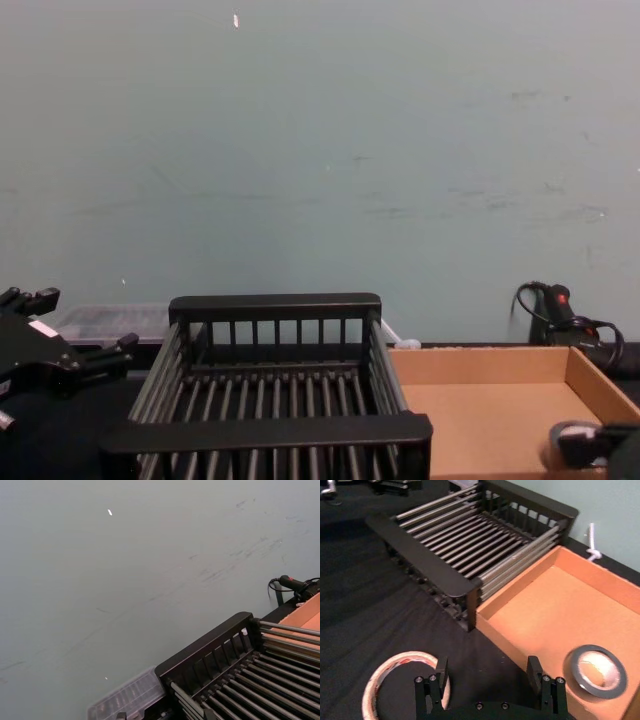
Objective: Pick up the white tape and place it into the black box , Pick up the silver tape and place it into the brown box.
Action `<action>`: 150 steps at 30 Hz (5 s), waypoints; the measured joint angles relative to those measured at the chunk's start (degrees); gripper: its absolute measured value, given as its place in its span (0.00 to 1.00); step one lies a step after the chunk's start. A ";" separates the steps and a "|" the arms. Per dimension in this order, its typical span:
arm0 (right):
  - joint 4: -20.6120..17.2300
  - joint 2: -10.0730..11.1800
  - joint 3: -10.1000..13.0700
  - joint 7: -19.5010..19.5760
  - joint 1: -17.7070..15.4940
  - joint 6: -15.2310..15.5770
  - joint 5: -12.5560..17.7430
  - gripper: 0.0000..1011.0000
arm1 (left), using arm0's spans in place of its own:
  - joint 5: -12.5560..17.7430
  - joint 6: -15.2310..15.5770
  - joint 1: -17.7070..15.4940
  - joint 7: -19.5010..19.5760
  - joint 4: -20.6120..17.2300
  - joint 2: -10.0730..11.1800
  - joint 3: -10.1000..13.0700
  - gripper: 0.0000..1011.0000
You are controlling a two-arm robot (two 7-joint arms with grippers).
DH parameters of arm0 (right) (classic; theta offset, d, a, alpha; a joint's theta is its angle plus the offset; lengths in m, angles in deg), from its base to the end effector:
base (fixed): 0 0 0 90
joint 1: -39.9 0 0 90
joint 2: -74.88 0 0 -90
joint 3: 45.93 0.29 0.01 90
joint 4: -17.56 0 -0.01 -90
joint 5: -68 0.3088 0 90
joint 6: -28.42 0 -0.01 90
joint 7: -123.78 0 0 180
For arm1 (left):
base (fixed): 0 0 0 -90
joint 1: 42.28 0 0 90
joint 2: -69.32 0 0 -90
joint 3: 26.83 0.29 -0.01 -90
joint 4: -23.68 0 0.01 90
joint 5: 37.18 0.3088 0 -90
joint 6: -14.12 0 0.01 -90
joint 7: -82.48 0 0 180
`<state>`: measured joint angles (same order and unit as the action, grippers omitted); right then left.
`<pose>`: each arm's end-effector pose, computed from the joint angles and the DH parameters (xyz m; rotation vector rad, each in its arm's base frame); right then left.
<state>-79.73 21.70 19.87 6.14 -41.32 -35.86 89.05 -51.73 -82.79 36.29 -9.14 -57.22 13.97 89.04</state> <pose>0.3388 -0.0495 -0.2434 -0.5183 0.1433 -0.7217 0.3581 0.0827 -0.3023 0.3045 -0.2850 1.2478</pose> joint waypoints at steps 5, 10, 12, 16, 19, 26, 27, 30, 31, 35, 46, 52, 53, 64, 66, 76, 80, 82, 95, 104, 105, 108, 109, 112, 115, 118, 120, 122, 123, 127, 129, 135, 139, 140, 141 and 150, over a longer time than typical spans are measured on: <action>-0.16 0.60 -1.62 -1.03 0.27 -0.09 -0.14 0.99 | 0.00 0.00 0.00 0.00 0.00 0.00 0.00 0.99; -0.28 1.22 -2.89 -2.04 0.55 -0.13 -0.17 0.99 | 0.00 0.00 0.00 0.00 0.00 0.00 -0.01 0.99; -0.33 1.50 -3.54 -2.52 0.65 -0.23 -0.19 0.99 | 0.00 0.00 0.00 0.00 0.00 0.00 0.00 0.99; -0.39 1.90 -4.43 -3.24 0.89 -0.42 -0.22 0.99 | 0.00 0.00 0.00 0.00 0.00 0.00 0.00 0.99; -0.43 2.20 -5.16 -3.74 1.14 -0.59 -0.29 0.99 | 0.00 0.00 0.00 0.00 0.00 0.00 0.00 0.99; -0.48 2.83 -6.59 -4.53 1.57 -0.91 -0.65 0.99 | 0.00 0.00 0.00 0.00 0.00 0.00 0.00 0.99; -0.48 2.89 -6.71 -4.65 1.62 -0.94 -0.68 0.99 | 0.00 0.00 0.00 0.00 0.00 0.00 0.00 0.99; -0.48 3.08 -7.26 -4.99 1.81 -1.04 -0.84 0.99 | 0.00 0.00 0.00 0.00 0.00 0.00 0.00 0.99; -0.46 3.15 -7.56 -5.17 1.91 -1.05 -0.92 0.99 | 0.00 0.00 0.00 0.00 0.00 0.00 -0.01 0.99; -0.27 3.24 -8.09 -5.44 2.13 -1.05 -1.07 0.99 | 0.00 0.00 0.00 0.00 0.00 0.00 -0.01 0.99; 1.57 2.79 -9.62 -6.21 3.24 -0.62 -1.10 0.99 | 0.00 0.00 0.00 0.00 0.00 0.00 0.00 0.99; 2.60 2.34 -10.18 -6.26 3.81 -0.30 -1.11 0.99 | 0.00 0.00 0.00 0.00 0.00 0.00 0.00 0.99; 2.74 2.27 -10.25 -6.26 3.88 -0.26 -1.12 0.99 | 0.00 0.00 0.00 0.00 0.00 0.00 -0.01 0.99; 3.58 1.87 -10.83 -6.25 4.32 0.12 -1.17 0.99 | 0.00 0.00 0.00 0.00 0.00 0.00 0.00 0.99; 3.64 1.82 -10.92 -6.25 4.38 0.20 -1.18 0.99 | 0.00 0.00 0.00 0.00 0.00 0.00 0.00 0.99; 3.97 1.67 -11.03 -6.14 4.53 0.62 -1.13 0.99 | 0.00 0.00 0.00 0.00 0.00 0.00 0.00 0.99; 4.07 1.60 -10.94 -5.92 4.47 0.64 -0.97 0.99 | 0.00 0.00 0.00 0.00 0.00 0.00 -0.01 0.99; 4.10 1.57 -10.90 -5.81 4.41 0.64 -0.90 0.99 | 0.00 0.00 0.00 0.00 0.00 0.00 0.00 0.99; 4.30 1.39 -10.75 -5.62 4.42 0.80 -0.59 0.99 | 0.00 0.00 0.00 0.00 0.00 0.00 -0.01 0.99; 4.29 1.42 -10.73 -5.62 4.39 0.79 -0.60 0.99 | 0.00 0.00 0.00 0.00 0.00 0.00 0.00 0.99; 4.28 1.42 -10.74 -5.62 4.39 0.79 -0.61 0.99 | 0.00 0.00 0.00 0.00 0.00 0.00 0.00 0.99; 4.27 1.42 -10.74 -5.62 4.39 0.78 -0.62 0.99 | 0.00 0.00 0.00 0.00 0.00 0.00 -0.01 0.99; 4.27 1.42 -10.74 -5.62 4.39 0.78 -0.62 0.99 | 0.00 0.00 0.00 0.00 0.00 0.00 -0.01 0.99; 4.26 1.42 -10.74 -5.62 4.39 0.78 -0.62 0.98 | 0.00 0.00 0.00 0.00 0.00 0.00 0.00 0.99; 4.24 1.42 -10.74 -5.62 4.39 0.76 -0.62 0.91 | 0.00 0.00 0.00 0.00 0.00 0.00 0.00 0.99; 4.22 1.42 -10.74 -5.62 4.39 0.75 -0.62 0.83 | 0.00 0.00 0.00 0.00 0.00 0.00 0.00 0.99; 4.21 1.42 -10.74 -5.62 4.39 0.74 -0.62 0.80 | 0.00 0.00 0.00 0.00 0.00 0.00 0.00 0.99; 4.21 1.42 -10.74 -5.62 4.39 0.74 -0.62 0.72 | 0.00 0.00 0.00 0.00 0.00 0.00 -0.01 0.99; 4.21 1.42 -10.74 -5.62 4.39 0.74 -0.62 0.70 | 0.00 0.00 0.00 0.00 0.00 0.00 0.00 0.99; 4.21 1.43 -10.74 -5.62 4.39 0.74 -0.62 0.57 | 0.00 0.00 0.00 0.00 0.00 0.00 0.00 0.99; 4.21 1.42 -10.74 -5.62 4.39 0.74 -0.62 0.50 | 0.00 0.00 0.00 0.00 0.00 0.00 0.00 0.99; 4.21 1.42 -10.74 -5.62 4.39 0.74 -0.62 0.33 | 0.00 0.00 0.00 0.00 0.00 0.00 0.00 0.99; 4.21 1.42 -10.74 -5.62 4.39 0.74 -0.62 0.20 | 0.00 0.00 0.00 0.00 0.00 0.00 0.00 0.99; 4.21 1.42 -10.74 -5.62 4.39 0.74 -0.62 0.15 | 0.00 0.00 0.00 0.00 0.00 0.00 -0.01 0.99; 4.21 1.42 -10.74 -5.62 4.39 0.74 -0.62 0.13 | 0.00 0.00 0.00 0.00 0.00 0.00 -0.01 0.99; 4.20 1.42 -10.74 -5.63 4.39 0.74 -0.61 0.09 | 0.00 0.00 0.00 0.00 0.00 0.00 0.00 0.99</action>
<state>-75.53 23.12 9.13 0.51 -36.93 -35.12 88.44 -51.73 -82.79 36.29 -9.14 -57.21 13.97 89.04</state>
